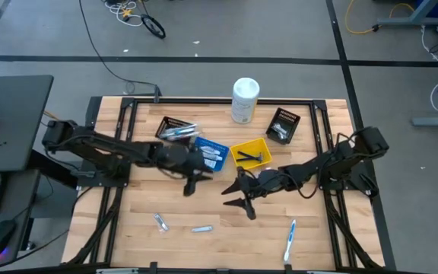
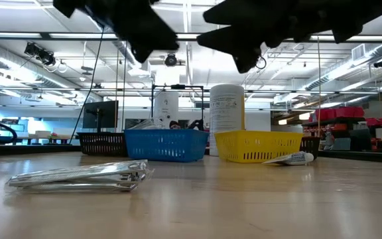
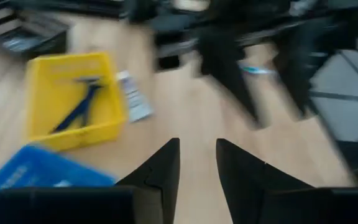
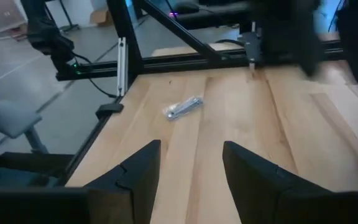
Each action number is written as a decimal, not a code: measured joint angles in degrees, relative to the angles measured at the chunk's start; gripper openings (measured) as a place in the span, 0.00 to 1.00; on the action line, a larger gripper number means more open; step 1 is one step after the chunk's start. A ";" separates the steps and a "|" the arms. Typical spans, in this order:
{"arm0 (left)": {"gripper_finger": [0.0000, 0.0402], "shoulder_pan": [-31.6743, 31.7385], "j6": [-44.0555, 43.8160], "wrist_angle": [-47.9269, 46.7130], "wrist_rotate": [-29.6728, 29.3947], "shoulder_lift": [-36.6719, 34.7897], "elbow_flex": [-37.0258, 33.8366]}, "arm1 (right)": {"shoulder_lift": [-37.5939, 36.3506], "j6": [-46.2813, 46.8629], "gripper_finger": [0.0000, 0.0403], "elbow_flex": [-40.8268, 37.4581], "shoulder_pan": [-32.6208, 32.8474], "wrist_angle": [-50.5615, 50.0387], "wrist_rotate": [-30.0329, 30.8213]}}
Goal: Pick & Place Travel size toiletries
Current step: Put the silver nail cutter into the right black bin
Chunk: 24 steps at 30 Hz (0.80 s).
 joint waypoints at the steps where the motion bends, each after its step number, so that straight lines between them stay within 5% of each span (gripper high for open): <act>1: 0.27 -1.42 -0.17 -0.11 -0.37 -0.26 0.07 | 0.57 -0.08 0.45 0.67 0.12 -0.40 0.06; 12: 0.27 -16.51 -0.02 -1.23 -14.44 -0.42 -0.60 | 5.84 -0.10 0.45 7.42 5.54 -4.35 4.22; 18: 0.27 -19.86 -2.40 -0.54 -24.97 -0.44 -0.58 | 15.18 -0.16 0.45 13.59 8.56 -4.65 4.56; 24: 0.27 -21.16 -3.12 -1.54 -29.48 -0.46 -0.58 | 23.69 -0.30 0.45 19.73 9.89 -4.38 1.44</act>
